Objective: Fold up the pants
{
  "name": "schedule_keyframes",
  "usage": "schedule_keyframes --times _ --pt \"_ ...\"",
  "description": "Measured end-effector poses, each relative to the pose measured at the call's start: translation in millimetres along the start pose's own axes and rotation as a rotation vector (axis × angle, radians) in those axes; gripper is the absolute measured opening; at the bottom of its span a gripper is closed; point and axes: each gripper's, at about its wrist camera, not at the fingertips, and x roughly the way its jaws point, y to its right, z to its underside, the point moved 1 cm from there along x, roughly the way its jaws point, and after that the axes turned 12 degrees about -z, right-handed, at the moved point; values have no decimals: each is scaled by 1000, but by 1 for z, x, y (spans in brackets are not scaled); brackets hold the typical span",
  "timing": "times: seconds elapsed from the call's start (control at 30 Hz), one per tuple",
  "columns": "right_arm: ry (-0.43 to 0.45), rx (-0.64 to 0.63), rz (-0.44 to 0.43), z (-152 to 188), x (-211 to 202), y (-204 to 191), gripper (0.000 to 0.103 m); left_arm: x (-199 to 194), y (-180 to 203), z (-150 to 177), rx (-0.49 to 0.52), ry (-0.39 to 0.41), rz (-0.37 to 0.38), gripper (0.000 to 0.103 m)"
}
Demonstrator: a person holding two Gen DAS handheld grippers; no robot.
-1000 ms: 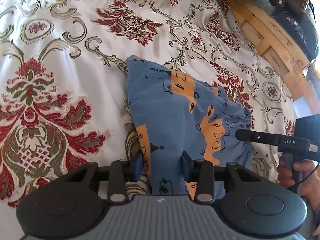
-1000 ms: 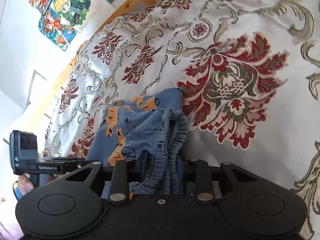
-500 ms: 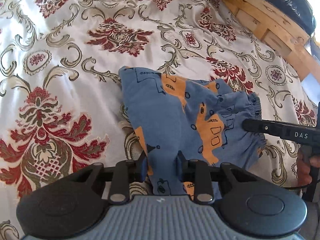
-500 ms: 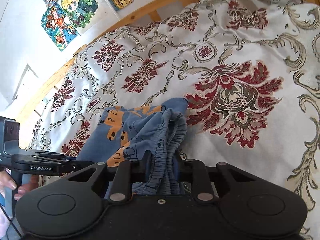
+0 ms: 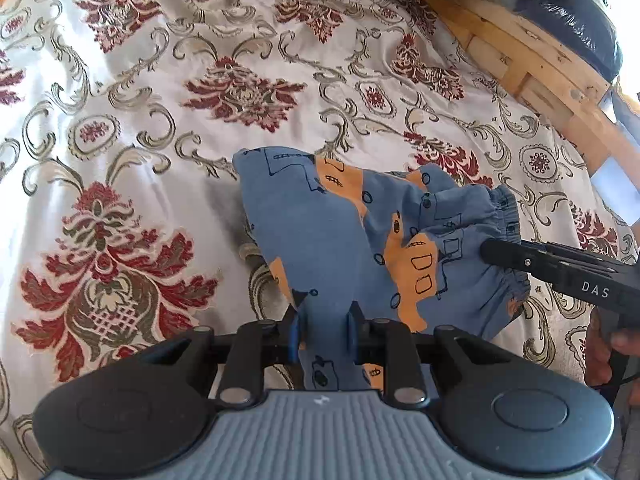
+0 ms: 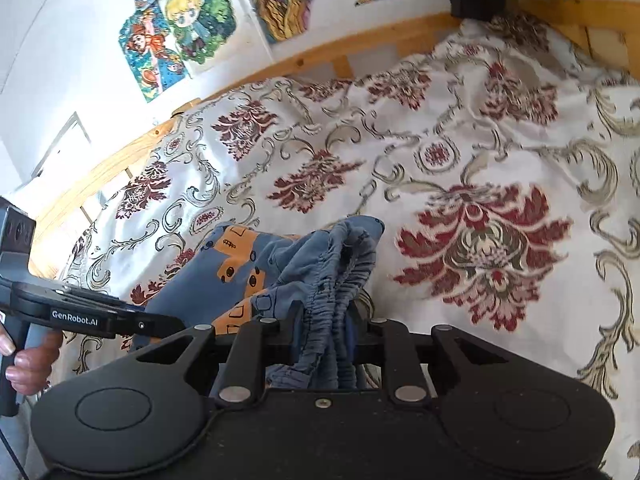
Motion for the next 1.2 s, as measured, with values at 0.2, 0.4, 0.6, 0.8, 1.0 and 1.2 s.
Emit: schedule_keyframes --times 0.2,0.4,0.6,0.8,1.0,1.2 --pt "32 -40 -32 -4 2 -5 22 -10 0 0 -17 47 -35 24" --pt "20 -143 -51 -28 28 -15 21 -12 -11 -12 -39 77 -73 24" --pt "25 -226 -60 -77 84 -26 21 -8 -43 -59 -53 176 -131 24" --pt "-47 -229 -54 -106 148 -18 21 17 -87 -95 -115 198 -155 24" --pt "-162 -157 -32 -86 184 1 21 60 -120 -83 -207 72 -107 24" --pt "-132 -102 -15 -82 178 6 34 68 -124 -74 -199 71 -104 30"
